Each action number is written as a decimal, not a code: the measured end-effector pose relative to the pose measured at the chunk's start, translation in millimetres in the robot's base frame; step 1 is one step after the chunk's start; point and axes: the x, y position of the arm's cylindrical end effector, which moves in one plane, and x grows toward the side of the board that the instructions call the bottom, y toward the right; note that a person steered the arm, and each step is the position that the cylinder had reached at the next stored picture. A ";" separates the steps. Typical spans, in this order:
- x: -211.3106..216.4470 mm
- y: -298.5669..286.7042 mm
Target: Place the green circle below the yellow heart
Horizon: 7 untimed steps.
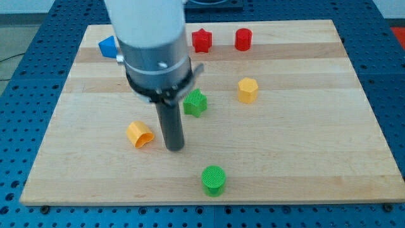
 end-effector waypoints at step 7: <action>10.0 45.2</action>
